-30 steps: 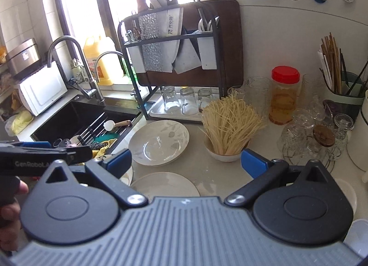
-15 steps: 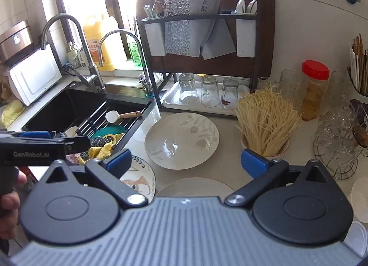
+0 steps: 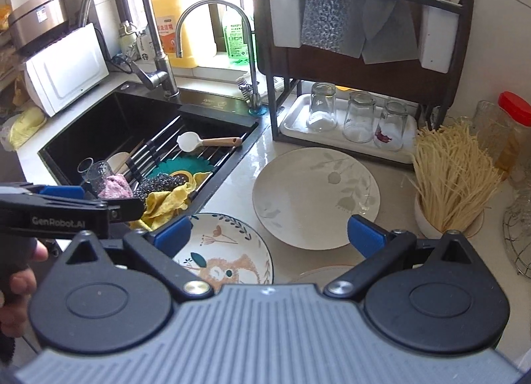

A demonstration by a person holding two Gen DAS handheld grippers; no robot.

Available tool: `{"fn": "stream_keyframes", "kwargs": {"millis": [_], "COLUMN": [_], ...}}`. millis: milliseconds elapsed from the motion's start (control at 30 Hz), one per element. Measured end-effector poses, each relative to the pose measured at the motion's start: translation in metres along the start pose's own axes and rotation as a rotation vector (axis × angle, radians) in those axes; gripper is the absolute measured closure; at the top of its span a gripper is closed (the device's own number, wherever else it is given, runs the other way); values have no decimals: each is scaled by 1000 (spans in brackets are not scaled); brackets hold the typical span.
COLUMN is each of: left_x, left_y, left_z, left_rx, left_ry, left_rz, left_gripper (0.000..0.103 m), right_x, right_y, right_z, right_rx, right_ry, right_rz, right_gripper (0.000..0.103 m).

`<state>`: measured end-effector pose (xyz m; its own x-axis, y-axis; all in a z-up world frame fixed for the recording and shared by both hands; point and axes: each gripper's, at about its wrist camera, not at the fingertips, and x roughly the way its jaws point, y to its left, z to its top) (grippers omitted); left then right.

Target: Organize plates and bowls

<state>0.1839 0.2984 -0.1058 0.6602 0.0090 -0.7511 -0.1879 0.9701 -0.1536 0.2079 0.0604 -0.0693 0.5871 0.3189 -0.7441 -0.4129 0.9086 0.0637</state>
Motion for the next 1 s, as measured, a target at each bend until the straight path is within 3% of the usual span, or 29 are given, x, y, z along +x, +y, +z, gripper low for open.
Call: {"fn": "stream_keyframes", "kwargs": {"millis": [267, 467, 533, 733, 1000], "left_x": [31, 51, 58, 70, 82], "left_y": [27, 38, 39, 40, 38], "left_z": [-13, -23, -25, -31, -38], "left_rx": [-45, -96, -102, -120, -160], "left_ry": [84, 150, 178, 202, 265], "left_rz": [4, -6, 4, -5, -10], "left_gripper": [0, 0, 0, 0, 31], "right_x": [44, 74, 83, 99, 115], "right_y": [15, 16, 15, 17, 11], "right_z": [-4, -12, -15, -21, -22], "right_rx": [-25, -37, -38, -71, -61], "right_ry": [104, 186, 209, 264, 312], "right_rz": [32, 41, 43, 37, 16], "right_gripper": [1, 13, 22, 35, 49]}}
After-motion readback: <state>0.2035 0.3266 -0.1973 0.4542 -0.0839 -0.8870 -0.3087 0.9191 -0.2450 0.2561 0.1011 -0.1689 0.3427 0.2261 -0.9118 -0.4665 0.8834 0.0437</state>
